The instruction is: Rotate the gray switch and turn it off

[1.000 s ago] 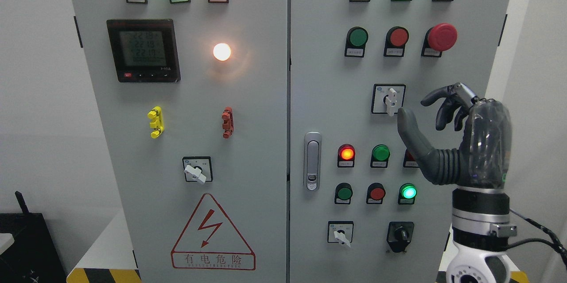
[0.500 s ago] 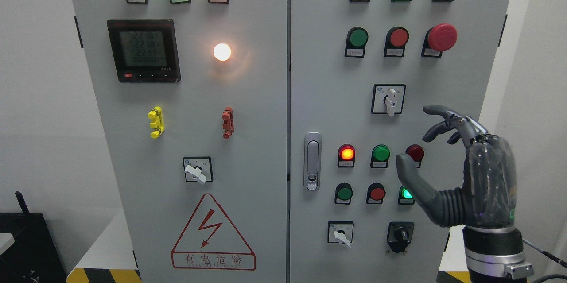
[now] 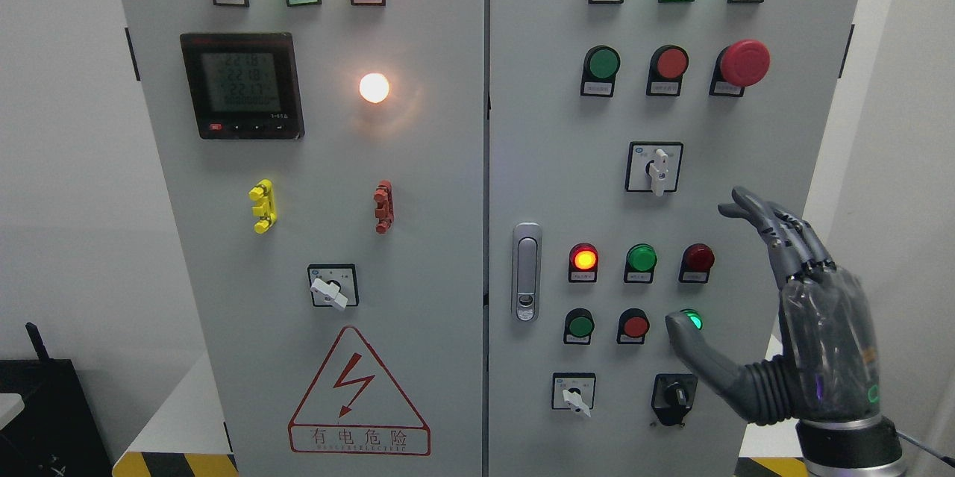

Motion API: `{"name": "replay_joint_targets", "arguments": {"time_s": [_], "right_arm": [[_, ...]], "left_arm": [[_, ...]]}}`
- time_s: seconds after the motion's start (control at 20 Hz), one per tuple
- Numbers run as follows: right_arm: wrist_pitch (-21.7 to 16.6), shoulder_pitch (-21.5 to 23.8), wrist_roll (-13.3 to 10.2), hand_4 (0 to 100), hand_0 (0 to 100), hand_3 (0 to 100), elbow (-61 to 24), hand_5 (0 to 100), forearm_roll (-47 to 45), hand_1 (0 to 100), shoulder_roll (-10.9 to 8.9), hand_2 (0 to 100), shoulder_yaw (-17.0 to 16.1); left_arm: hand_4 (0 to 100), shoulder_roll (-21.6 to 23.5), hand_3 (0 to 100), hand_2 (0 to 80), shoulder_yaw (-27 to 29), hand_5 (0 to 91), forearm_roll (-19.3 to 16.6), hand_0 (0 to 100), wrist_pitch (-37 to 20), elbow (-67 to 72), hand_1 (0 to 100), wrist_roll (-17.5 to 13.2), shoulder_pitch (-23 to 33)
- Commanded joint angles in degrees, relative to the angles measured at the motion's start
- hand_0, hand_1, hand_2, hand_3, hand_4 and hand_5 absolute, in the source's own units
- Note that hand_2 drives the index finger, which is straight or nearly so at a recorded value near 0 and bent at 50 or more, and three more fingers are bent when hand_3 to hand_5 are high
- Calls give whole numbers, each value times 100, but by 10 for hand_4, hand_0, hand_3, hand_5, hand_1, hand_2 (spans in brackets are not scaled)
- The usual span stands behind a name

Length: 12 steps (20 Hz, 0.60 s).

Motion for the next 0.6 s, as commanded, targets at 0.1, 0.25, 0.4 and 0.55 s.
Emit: {"name": "replay_joint_targets", "arguments": {"time_s": [0.1,0.25,0.4,0.55], "right_arm": [[19,95,138,0,122,0,-130,0,1,244,-346,0,36],[45,78,138,0,118,0,-121,0,9,244,-320,0,45],[45,60,138,0,114,0,-112,0,18,246,-267,0,45],[54,60,138,0,109,0,-112,0,18,251,-258,0,45]], "left_arm": [[0,0,0,0,44,0,114,120,6,-149,389,-1,-53],[0,0,0,0,44,0,114,120,6,-149,389,-1,-53],[0,0,0,0,53,0,114,120,6,-149,389,-1,-53],[0,0,0,0,44,0,114,120,6,-149,389,-1,-53]]}}
